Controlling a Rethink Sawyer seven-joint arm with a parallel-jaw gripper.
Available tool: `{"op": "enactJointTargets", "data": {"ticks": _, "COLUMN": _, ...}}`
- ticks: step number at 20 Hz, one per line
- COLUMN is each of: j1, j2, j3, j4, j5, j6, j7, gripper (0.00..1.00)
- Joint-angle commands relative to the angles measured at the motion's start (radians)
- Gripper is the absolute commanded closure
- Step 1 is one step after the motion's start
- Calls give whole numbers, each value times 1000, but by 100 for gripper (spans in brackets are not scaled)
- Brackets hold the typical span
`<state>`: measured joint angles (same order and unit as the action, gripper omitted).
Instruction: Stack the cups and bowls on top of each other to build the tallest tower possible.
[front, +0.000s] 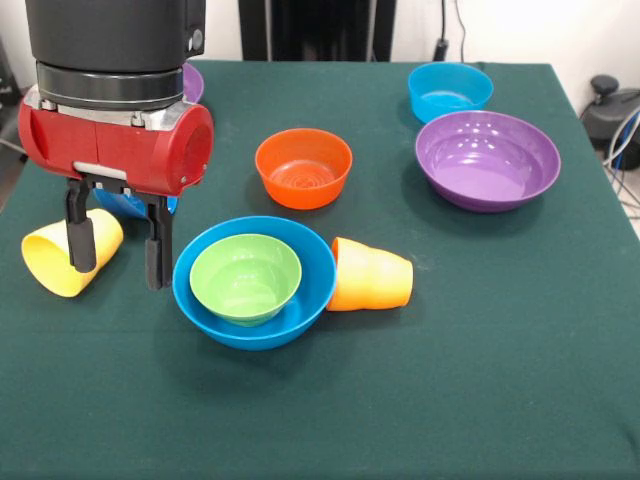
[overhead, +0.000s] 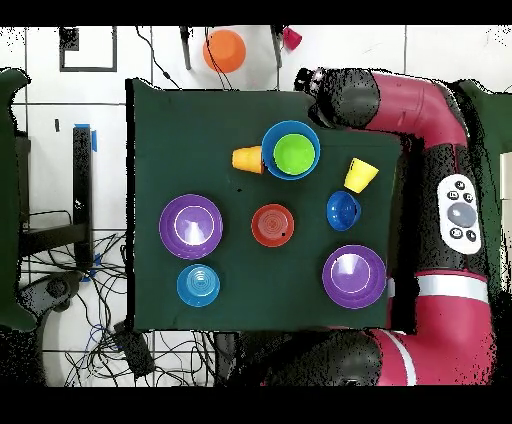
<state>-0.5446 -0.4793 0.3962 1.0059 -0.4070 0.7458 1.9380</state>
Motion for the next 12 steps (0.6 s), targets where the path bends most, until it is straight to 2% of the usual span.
{"op": "enactJointTargets", "data": {"ticks": 1, "j1": -85, "j2": 13, "j3": 146, "j4": 31, "j5": -13, "j6": 143, "j7": -483, "gripper": 0}}
{"op": "enactJointTargets", "data": {"ticks": 5, "j1": -88, "j2": 11, "j3": 150, "j4": 29, "j5": -25, "j6": 153, "j7": -463, "gripper": 0}}
{"op": "enactJointTargets", "data": {"ticks": 12, "j1": -96, "j2": 22, "j3": 139, "j4": 62, "j5": -65, "j6": 104, "j7": -465, "gripper": 0}}
